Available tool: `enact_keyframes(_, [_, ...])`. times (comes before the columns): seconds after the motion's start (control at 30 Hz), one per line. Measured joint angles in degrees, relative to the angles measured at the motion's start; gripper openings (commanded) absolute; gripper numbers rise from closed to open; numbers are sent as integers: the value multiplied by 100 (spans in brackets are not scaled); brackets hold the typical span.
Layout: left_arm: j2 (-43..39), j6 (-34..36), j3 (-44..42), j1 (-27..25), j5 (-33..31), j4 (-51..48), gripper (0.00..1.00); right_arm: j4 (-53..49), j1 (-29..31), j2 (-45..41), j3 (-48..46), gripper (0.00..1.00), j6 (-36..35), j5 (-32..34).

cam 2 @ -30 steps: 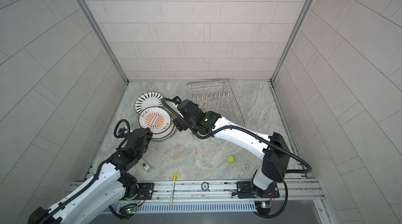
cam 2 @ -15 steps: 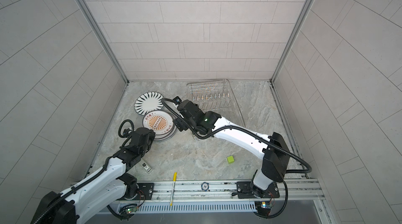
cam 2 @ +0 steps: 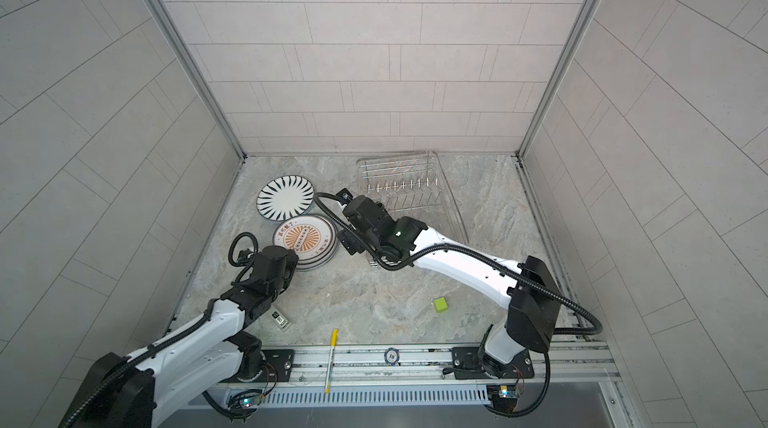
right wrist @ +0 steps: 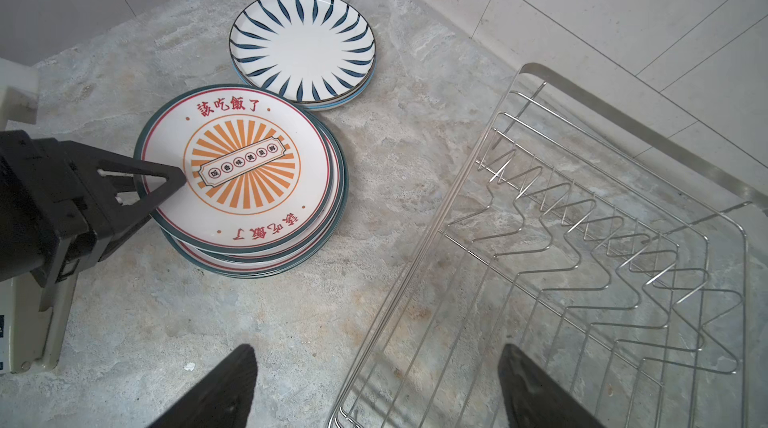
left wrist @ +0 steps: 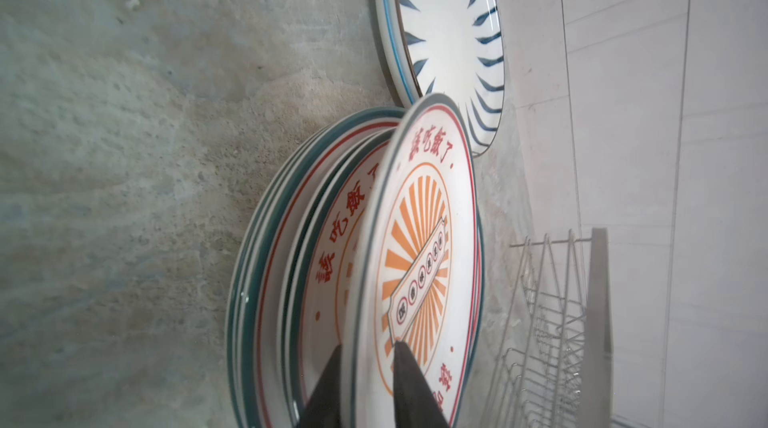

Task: Unload the plates from the dish rack
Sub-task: 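Open the left gripper and withdraw the right gripper from the stack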

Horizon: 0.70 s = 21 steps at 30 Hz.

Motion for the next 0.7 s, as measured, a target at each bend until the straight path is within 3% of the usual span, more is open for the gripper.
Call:
enact_keyframes(0.1, [-72, 46, -7, 0, 4, -11, 50, 17, 0, -146, -66, 93, 2, 44])
enact_keyframes(0.37, [-245, 330, 15, 0, 39, 111, 96, 44, 2, -402, -286, 93, 24, 146])
enact_keyframes(0.7, [-769, 772, 31, 0, -52, -354, 100, 44, 0, -1008, -647, 93, 63, 557])
